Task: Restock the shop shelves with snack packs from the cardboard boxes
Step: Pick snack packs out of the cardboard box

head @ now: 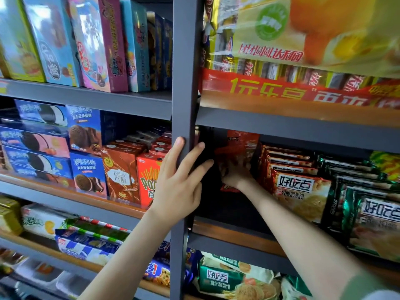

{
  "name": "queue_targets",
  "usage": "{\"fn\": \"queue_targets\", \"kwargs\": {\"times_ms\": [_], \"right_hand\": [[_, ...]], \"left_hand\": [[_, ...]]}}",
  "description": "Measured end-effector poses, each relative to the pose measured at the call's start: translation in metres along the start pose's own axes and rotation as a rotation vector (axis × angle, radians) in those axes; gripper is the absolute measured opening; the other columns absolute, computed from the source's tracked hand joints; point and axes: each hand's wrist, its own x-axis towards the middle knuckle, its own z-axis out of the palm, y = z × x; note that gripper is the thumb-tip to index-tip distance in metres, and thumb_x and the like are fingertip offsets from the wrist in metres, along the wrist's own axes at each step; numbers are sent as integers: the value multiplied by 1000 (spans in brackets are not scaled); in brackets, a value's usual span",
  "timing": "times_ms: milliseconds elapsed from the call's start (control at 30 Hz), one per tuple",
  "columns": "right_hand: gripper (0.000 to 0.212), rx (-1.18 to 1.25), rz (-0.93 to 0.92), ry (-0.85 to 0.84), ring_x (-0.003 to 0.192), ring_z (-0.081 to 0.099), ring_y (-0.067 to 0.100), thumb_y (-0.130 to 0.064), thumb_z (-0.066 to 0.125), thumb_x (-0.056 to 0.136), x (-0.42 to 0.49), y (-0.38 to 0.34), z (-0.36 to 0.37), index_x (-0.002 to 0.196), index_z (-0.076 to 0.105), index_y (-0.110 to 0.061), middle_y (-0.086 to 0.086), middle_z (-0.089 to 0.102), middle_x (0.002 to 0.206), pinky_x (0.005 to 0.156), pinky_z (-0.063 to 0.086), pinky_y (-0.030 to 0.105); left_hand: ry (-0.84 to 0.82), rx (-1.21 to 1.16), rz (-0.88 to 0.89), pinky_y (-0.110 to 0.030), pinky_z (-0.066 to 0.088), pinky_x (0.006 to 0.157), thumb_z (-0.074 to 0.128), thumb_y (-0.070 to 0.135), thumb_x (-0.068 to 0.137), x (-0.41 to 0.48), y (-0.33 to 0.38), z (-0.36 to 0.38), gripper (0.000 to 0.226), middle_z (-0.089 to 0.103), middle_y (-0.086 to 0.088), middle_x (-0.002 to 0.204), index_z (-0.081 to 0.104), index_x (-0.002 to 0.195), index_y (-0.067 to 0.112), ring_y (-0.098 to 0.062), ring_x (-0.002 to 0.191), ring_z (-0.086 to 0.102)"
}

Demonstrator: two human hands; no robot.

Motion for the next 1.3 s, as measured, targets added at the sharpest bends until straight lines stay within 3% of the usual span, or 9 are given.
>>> {"fn": "queue_targets", "kwargs": {"times_ms": [133, 233, 400, 567, 767, 933, 1100, 1200, 1300], "right_hand": [[73, 101, -33, 363, 138, 8, 34, -26, 57, 92, -12, -6, 4, 152, 17, -29, 7, -3, 156, 106, 36, 50], [85, -1, -108, 478, 137, 10, 31, -8, 56, 92, -9, -1, 9, 153, 2, -33, 2, -4, 155, 104, 35, 50], [87, 12, -26, 304, 144, -17, 31, -28, 57, 92, 2, -3, 8, 153, -5, -31, 3, -21, 158, 110, 16, 67], [89, -59, -135, 90, 138, -37, 29, -40, 55, 89, 0, 0, 3, 151, -8, -37, 0, -40, 151, 112, -2, 66], [95, -199, -121, 137, 137, -36, 30, 5, 48, 90, -1, 18, 6, 152, -11, -34, 0, -42, 149, 117, 11, 56], [88, -409, -127, 112, 141, -31, 31, -32, 50, 95, -16, 8, 3, 150, -18, -30, 4, -35, 153, 116, 1, 59], [83, -361, -219, 188, 141, -31, 25, -28, 50, 96, -68, 11, -3, 153, -10, -32, -1, -35, 154, 117, -11, 49], [83, -270, -377, 336, 147, -16, 23, -16, 55, 93, -127, 22, -12, 154, 1, -30, 1, -20, 160, 117, -5, 41], [71, -147, -566, 616, 141, 24, 25, -4, 63, 86, -190, 48, -9, 149, 33, -18, 9, 25, 157, 114, 24, 44]], "left_hand": [[19, -17, -3, -39, 10, 120, 46, 3, 77, 1, 0, 1, 42, 39, -9, 140, 72, 109, 9, -26, 149, -3], [22, -26, -7, -38, 10, 120, 48, 3, 77, 1, 0, 2, 40, 39, -9, 140, 73, 108, 9, -25, 149, -3], [30, -30, -10, -37, 10, 120, 47, 3, 79, 0, 0, 2, 38, 39, -8, 140, 73, 106, 9, -24, 149, -4], [36, -57, -10, -37, 11, 120, 44, 3, 81, -1, -1, 3, 39, 39, -6, 140, 74, 105, 10, -23, 149, -3], [49, -60, 10, -37, 12, 120, 38, 5, 86, 0, -3, 4, 41, 40, -7, 139, 74, 104, 10, -23, 149, -4], [48, -65, 16, -38, 13, 120, 30, 10, 92, -1, -2, 5, 46, 39, -7, 140, 74, 104, 10, -23, 149, -4], [22, -5, 4, -41, 14, 120, 46, 0, 81, -2, 0, 2, 38, 35, -9, 143, 72, 107, 7, -33, 143, 6], [-76, 37, -117, -52, 7, 118, 50, -3, 74, -11, 18, -6, 52, 23, -13, 151, 64, 123, 9, -40, 143, 5], [-130, -78, -236, -54, 6, 117, 42, -1, 77, -35, 72, -16, 58, 20, -20, 153, 57, 132, 11, -43, 144, 8]]}}
